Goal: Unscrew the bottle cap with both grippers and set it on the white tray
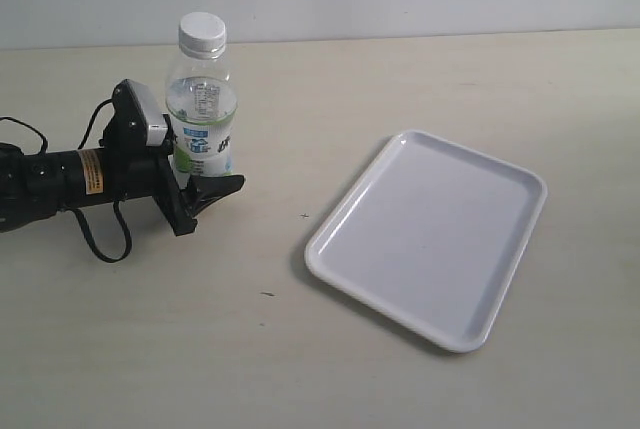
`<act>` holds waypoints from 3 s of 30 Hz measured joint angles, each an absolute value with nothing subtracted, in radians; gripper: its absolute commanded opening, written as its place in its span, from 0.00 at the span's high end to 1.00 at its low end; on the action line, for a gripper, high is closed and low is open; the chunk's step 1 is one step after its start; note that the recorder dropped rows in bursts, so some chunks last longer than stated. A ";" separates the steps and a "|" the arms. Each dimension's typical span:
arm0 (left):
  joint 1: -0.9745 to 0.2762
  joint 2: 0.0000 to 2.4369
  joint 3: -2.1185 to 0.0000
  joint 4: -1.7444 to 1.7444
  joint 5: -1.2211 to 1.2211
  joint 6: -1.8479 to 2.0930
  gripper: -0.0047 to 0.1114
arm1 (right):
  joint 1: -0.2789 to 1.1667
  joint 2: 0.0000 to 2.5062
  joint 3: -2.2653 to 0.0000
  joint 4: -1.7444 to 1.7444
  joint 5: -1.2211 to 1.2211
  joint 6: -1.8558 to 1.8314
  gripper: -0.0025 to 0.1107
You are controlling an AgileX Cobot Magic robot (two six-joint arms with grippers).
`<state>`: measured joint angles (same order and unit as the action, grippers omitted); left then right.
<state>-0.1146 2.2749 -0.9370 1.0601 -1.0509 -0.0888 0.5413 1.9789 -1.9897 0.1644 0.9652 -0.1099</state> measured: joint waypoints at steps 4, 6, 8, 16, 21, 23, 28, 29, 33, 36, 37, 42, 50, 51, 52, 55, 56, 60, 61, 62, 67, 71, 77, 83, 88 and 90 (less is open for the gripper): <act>-0.115 2.275 -0.937 1.060 -1.051 -0.089 0.96 | 0.541 2.002 -1.990 0.219 0.959 -0.103 0.35; -0.115 2.275 -0.937 1.060 -1.051 -0.089 0.96 | 0.542 2.017 -1.990 0.222 0.959 -0.101 0.35; -0.115 2.275 -0.937 1.060 -1.051 -0.089 0.96 | 0.542 2.026 -1.990 0.226 0.959 -0.101 0.35; -0.115 2.275 -0.937 1.060 -1.051 -0.089 0.96 | 0.544 2.027 -1.990 0.233 0.958 -0.101 0.35; -0.115 2.275 -0.937 1.060 -1.051 -0.089 0.96 | 0.544 2.044 -1.990 0.238 0.966 -0.101 0.35; -0.115 2.275 -0.937 1.060 -1.050 -0.089 0.96 | 0.544 2.056 -1.990 0.240 0.971 -0.101 0.35; -0.115 2.275 -0.937 1.060 -1.050 -0.089 0.96 | 0.544 2.077 -1.990 0.247 0.974 -0.101 0.36; -0.115 2.275 -0.937 1.060 -1.050 -0.089 0.96 | 0.544 2.079 -1.990 0.247 0.974 -0.101 0.36; -0.115 2.275 -0.937 1.060 -1.050 -0.089 0.96 | 0.544 2.079 -1.990 0.247 0.976 -0.101 0.36; -0.115 2.275 -0.937 1.060 -1.050 -0.089 0.96 | 0.544 2.079 -1.990 0.247 0.976 -0.101 0.37; -0.115 2.275 -0.937 1.060 -1.050 -0.089 0.96 | 0.544 2.079 -1.990 0.247 0.976 -0.101 0.39; -0.115 2.275 -0.937 1.060 -1.050 -0.089 0.96 | 0.544 2.079 -1.990 0.247 0.976 -0.117 0.55; -0.115 2.275 -0.937 1.058 -1.050 -0.090 0.96 | 0.546 2.079 -1.990 0.258 0.976 -0.187 0.91; -0.115 2.275 -0.937 1.058 -1.050 -0.090 0.96 | 0.546 2.079 -1.990 0.261 0.976 -0.211 0.95; -0.115 2.275 -0.937 1.058 -1.050 -0.090 0.96 | 0.546 2.079 -1.990 0.265 0.976 -0.240 0.98; -0.115 2.275 -0.937 1.058 -1.050 -0.090 0.96 | 0.546 2.079 -1.990 0.279 0.976 -0.329 0.98; -0.115 2.275 -0.937 1.058 -1.050 -0.090 0.96 | 0.546 2.079 -1.990 0.282 0.976 -0.354 0.98; -0.115 2.275 -0.937 1.058 -1.050 -0.090 0.96 | 0.546 2.079 -1.990 0.293 0.978 -0.490 0.98; -0.115 2.275 -0.937 1.058 -1.050 -0.090 0.96 | 0.546 2.079 -1.990 0.295 0.978 -0.531 0.98; -0.115 2.275 -0.937 1.058 -1.050 -0.090 0.96 | 0.546 2.079 -1.990 0.295 0.978 -0.567 0.98; -0.115 2.275 -0.937 1.058 -1.050 -0.088 0.96 | 0.546 2.077 -1.990 0.293 1.000 -0.846 0.98; -0.115 2.275 -0.937 1.062 -1.050 -0.079 0.96 | 0.546 2.073 -1.992 0.293 1.028 -1.022 0.98; -0.115 2.275 -0.937 1.062 -1.050 -0.079 0.96 | 0.546 2.073 -1.999 0.284 1.043 -1.213 0.98; -0.115 2.275 -0.937 1.060 -1.050 -0.086 0.96 | 0.546 2.064 -2.055 0.276 1.087 -1.129 0.98; -0.115 2.275 -0.937 1.060 -1.050 -0.089 0.96 | 0.546 2.025 -2.068 0.180 1.122 -0.883 0.98; -0.115 2.275 -0.937 1.060 -1.050 -0.089 0.96 | 0.540 2.021 -2.068 0.146 1.190 -0.792 0.98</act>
<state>-0.1146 2.2749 -0.9370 1.0596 -1.0500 -0.0886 0.5403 2.0213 -2.0677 0.1458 1.1902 -0.7919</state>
